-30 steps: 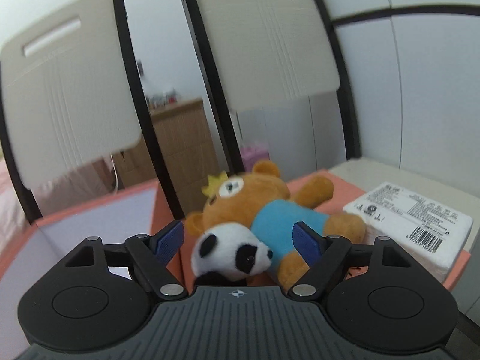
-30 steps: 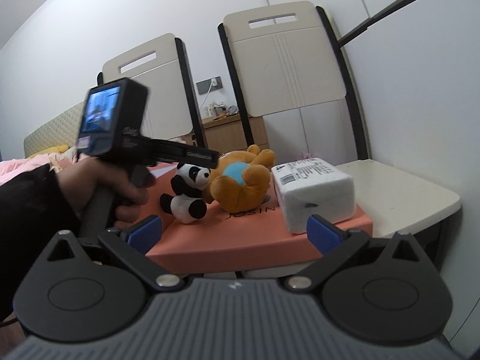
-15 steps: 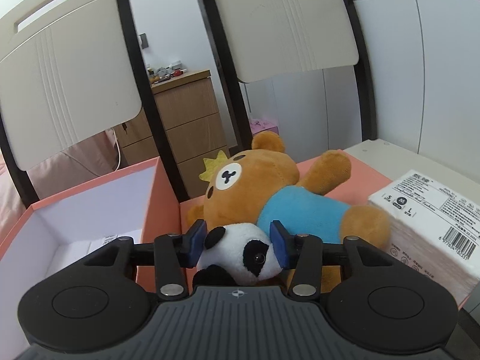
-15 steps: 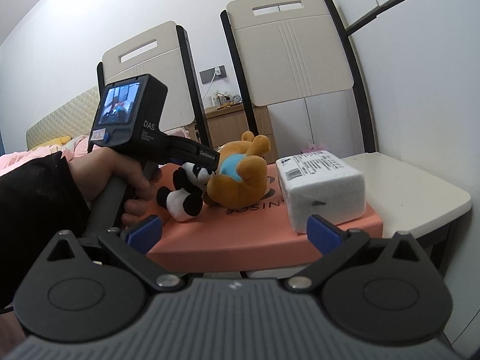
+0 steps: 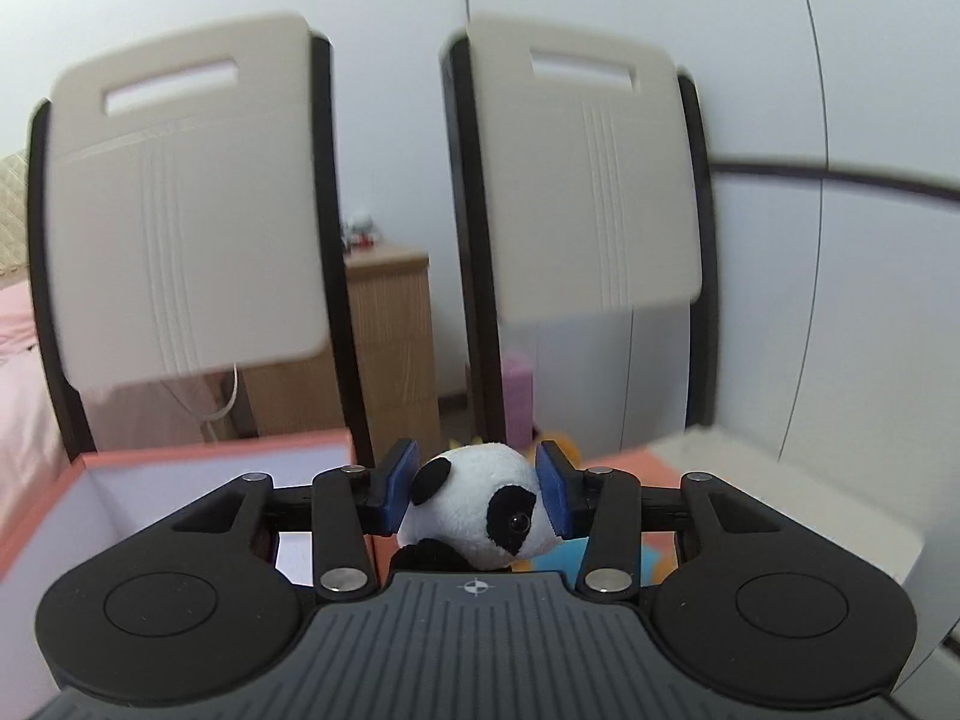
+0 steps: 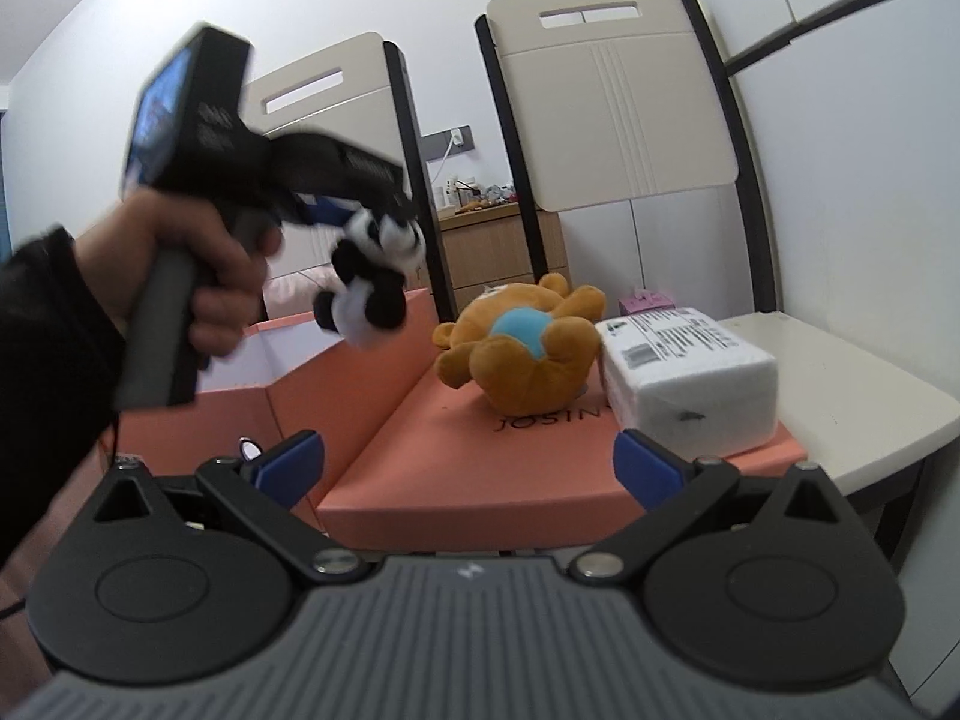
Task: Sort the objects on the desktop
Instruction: 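Carry the panda plush with the left gripper and drop it into the pink box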
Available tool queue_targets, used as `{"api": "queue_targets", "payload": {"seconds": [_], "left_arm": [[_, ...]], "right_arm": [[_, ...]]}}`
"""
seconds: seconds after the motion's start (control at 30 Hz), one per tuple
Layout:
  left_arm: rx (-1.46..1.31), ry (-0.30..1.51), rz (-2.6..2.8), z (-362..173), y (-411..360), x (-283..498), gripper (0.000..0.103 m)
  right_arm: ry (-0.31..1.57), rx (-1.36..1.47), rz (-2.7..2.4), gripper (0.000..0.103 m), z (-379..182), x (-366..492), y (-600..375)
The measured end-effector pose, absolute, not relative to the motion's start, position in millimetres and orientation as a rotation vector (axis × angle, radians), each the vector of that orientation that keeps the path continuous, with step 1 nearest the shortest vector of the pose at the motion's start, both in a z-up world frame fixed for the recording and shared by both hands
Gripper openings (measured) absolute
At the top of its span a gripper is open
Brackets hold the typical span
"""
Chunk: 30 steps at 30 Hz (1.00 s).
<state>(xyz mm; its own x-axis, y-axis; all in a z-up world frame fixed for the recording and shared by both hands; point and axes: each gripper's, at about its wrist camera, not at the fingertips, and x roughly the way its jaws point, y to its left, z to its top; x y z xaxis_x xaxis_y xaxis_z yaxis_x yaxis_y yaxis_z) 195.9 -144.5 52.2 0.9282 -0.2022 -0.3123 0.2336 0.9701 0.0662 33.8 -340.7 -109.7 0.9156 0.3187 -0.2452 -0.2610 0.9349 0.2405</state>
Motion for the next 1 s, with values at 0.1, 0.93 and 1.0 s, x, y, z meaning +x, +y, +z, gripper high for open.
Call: {"api": "queue_targets", "payload": {"seconds": [0.1, 0.93, 1.0], "left_arm": [[0.105, 0.263, -0.191, 71, -125, 188, 0.048], [-0.054, 0.440, -0.008, -25, 3, 182, 0.049], [-0.052, 0.451, -0.009, -32, 4, 180, 0.050]], "right_arm": [[0.284, 0.208, 0.307, 0.103, -108, 35, -335], [0.293, 0.196, 0.331, 0.103, -119, 25, -301], [0.285, 0.197, 0.322, 0.103, -118, 24, -304]]}}
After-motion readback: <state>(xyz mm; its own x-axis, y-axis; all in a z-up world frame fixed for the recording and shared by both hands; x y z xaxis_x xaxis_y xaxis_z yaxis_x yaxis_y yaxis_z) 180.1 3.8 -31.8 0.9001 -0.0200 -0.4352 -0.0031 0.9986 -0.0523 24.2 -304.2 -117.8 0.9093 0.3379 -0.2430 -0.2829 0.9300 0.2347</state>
